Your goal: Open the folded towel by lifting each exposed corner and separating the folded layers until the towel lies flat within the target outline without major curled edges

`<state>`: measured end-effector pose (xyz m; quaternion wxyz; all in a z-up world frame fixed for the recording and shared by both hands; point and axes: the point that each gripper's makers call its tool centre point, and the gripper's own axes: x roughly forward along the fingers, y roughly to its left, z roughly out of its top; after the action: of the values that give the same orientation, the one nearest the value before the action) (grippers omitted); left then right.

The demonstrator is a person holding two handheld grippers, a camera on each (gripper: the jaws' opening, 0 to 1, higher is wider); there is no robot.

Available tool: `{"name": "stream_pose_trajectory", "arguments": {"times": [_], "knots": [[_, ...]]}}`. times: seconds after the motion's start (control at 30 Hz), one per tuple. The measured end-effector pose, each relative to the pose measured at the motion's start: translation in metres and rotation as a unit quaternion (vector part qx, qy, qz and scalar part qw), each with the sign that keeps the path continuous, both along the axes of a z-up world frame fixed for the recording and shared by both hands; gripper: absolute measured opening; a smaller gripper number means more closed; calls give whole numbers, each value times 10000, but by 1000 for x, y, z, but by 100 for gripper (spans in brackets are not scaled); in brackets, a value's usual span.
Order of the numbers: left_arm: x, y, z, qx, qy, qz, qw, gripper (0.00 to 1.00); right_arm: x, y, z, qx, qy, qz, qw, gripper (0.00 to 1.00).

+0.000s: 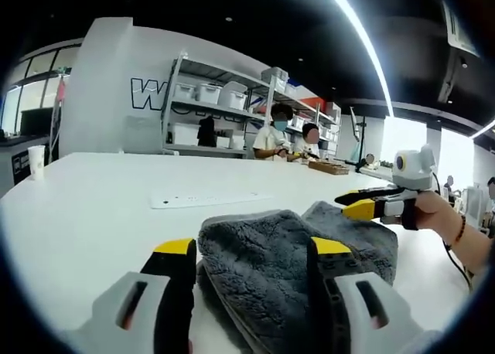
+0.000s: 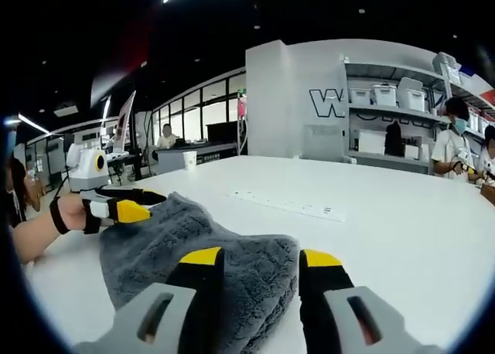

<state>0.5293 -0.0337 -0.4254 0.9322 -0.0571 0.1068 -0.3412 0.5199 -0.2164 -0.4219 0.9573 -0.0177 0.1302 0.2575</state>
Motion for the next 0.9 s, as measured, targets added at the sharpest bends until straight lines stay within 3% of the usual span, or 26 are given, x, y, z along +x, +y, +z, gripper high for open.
{"name": "stream_pose_trajectory", "arguments": {"times": [0.37,0.9], "knots": [[4,-2,4,-98,-22,50,9999,52,7,-3,-4,31,34,-89,10000,35],[8,-2,-9,-58,83,132,9999,45,21,-4,-7,310,40,-228,9993,34]]}}
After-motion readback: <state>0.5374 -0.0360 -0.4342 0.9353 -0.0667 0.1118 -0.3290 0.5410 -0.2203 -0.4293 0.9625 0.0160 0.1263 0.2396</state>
